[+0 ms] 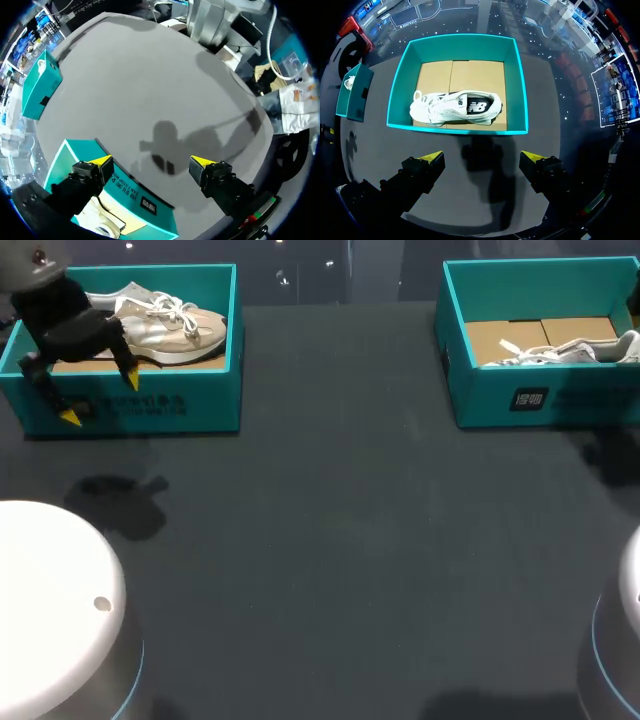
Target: Take the shoe out of the shoebox, open the shoe tongue, remove and reinsert the insole, then place the shoe into the shoebox
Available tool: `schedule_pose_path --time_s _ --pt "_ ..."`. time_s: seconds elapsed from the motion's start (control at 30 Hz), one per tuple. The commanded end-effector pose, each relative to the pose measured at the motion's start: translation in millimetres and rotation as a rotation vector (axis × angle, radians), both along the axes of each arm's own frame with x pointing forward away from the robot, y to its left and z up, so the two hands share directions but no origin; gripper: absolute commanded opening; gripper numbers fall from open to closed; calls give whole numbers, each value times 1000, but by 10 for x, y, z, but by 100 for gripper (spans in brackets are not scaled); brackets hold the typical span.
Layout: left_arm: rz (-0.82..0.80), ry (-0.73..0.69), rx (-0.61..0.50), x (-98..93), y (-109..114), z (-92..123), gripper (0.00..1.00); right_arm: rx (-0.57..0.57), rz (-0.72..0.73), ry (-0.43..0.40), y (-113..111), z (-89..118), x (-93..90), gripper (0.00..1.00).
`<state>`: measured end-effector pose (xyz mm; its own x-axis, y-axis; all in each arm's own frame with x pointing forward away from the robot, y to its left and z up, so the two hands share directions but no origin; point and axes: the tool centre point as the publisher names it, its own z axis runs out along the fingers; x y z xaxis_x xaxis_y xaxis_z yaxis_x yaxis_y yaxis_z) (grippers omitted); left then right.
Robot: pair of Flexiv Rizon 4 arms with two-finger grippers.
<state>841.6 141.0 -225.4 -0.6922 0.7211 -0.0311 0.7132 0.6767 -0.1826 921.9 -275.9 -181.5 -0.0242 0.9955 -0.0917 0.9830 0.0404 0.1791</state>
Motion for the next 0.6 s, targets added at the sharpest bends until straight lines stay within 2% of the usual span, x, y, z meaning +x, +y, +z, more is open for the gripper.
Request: schedule_pose_path --time_s 0.03,0.37,0.43,0.6 --pt "-385 -75 -10 178 199 129 100 -1 -1 0 5 0 -7 100" --pt "-385 -75 -10 178 199 129 100 -1 -1 0 5 0 -7 100" --pt "-410 -70 8 246 221 103 100 -1 -1 0 5 0 -7 100" --pt "-470 -51 66 678 510 148 100 -1 -1 0 5 0 -7 100"
